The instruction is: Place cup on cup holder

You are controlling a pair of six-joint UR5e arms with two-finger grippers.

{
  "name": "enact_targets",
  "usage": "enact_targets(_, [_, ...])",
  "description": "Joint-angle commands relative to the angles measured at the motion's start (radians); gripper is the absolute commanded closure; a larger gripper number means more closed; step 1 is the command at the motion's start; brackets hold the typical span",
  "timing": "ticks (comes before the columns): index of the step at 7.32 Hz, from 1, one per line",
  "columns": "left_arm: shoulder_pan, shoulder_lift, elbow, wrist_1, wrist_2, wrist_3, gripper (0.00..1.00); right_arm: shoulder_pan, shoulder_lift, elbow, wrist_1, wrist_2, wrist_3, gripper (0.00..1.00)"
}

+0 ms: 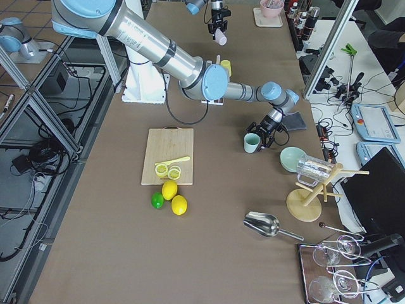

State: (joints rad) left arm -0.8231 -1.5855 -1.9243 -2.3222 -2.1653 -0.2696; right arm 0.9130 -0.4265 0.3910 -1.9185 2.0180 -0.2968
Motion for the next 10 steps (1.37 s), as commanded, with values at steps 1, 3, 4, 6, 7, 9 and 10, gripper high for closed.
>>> enact_targets(1, [0.007,0.016,0.011,-0.393,0.109,-0.169,0.74,-0.003,0.000,-0.001,-0.013,0.001,0.001,0.00])
enact_targets(3, [0.156,0.016,0.031,-0.611,0.453,-0.171,0.74,-0.003,0.000,-0.001,-0.030,-0.008,-0.010,0.00])
enact_targets(4, [0.267,0.010,0.030,-0.655,0.617,-0.172,0.74,-0.003,0.000,0.000,-0.030,-0.013,-0.010,0.00])
enact_targets(6, [0.416,-0.004,0.030,-0.730,0.854,-0.171,0.74,-0.003,0.000,0.000,-0.030,-0.025,-0.010,0.63])
enact_targets(7, [0.471,-0.039,0.031,-0.740,0.962,-0.169,0.74,-0.003,0.002,0.002,-0.030,-0.027,-0.009,1.00])
enact_targets(9, [0.569,-0.120,0.040,-0.735,1.151,-0.161,0.74,0.029,0.029,0.003,-0.046,-0.007,-0.010,1.00])
enact_targets(10, [0.603,-0.135,0.047,-0.723,1.200,-0.158,0.73,0.064,0.047,0.008,-0.065,0.011,-0.028,1.00])
